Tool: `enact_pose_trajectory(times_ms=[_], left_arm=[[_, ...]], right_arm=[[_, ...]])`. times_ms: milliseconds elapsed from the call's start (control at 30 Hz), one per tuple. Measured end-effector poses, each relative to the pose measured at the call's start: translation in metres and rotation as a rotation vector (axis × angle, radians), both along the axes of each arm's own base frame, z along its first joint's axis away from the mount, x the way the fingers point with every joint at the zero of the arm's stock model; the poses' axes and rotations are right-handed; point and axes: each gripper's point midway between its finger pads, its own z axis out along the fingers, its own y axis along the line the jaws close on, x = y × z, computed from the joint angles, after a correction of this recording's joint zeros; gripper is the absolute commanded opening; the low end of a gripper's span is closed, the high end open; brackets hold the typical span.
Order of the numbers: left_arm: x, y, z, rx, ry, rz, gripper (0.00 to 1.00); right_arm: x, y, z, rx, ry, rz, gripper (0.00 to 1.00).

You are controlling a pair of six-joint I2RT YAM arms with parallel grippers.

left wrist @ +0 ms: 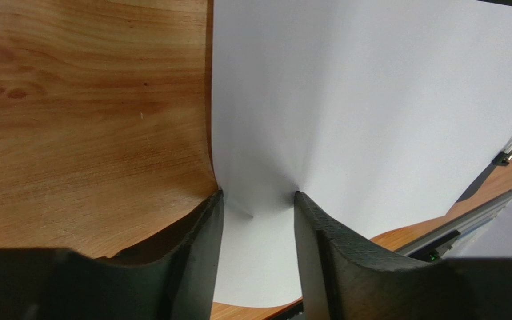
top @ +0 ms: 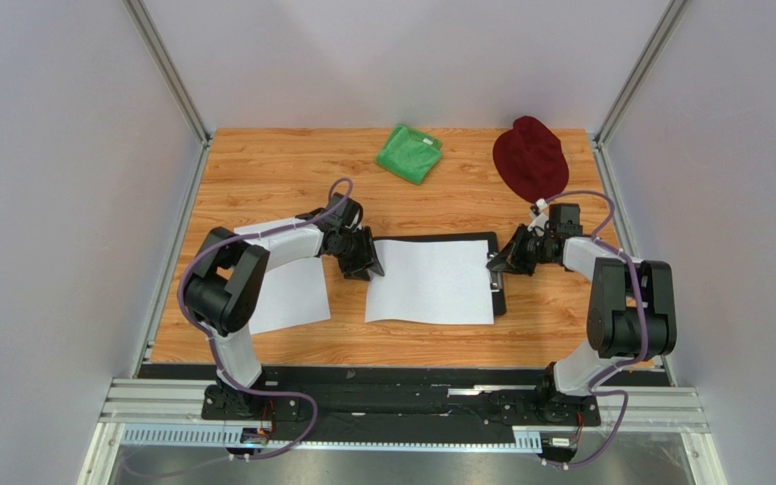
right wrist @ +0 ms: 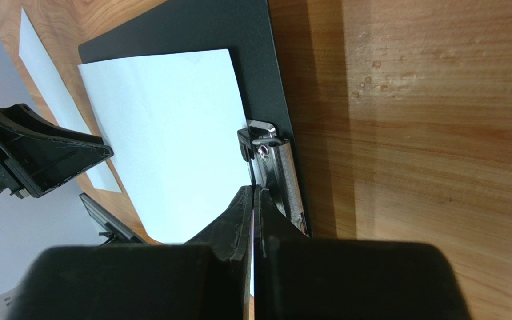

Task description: Put the files into the folder

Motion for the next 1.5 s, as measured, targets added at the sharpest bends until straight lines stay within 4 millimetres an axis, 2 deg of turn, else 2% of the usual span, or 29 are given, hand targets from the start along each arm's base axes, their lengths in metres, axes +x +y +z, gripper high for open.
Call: enact_pose_trajectory(times_ms=[233,533,1033,1267,1500], left_arm=[[0.008,0.000,-0.002,0.031,0.004,0.009,0.47],[0.012,0.002,-0.004,0.049,0.000,0.015,0.50],[0.022,0.013,-0.004,0.176,-0.041,-0.012,0.54],[0.026,0.014,-0.004,0.199,-0.056,-0.028,0.61],[0.027,0.015,0.000,0.202,-0.077,-0.048,0.79]], right_arm=[[0.001,-0.002,-0.006,-0.057,0.009,0.006,0.00],[0.008,-0.001,-0.006,-0.009,0.008,-0.017,0.00],[0.001,0.007,0.012,0.231,0.021,-0.041,0.00],[0.003,0.007,0.016,0.253,0.012,-0.041,0.00],[0.004,-0.001,0.017,0.257,0.013,-0.068,0.00]])
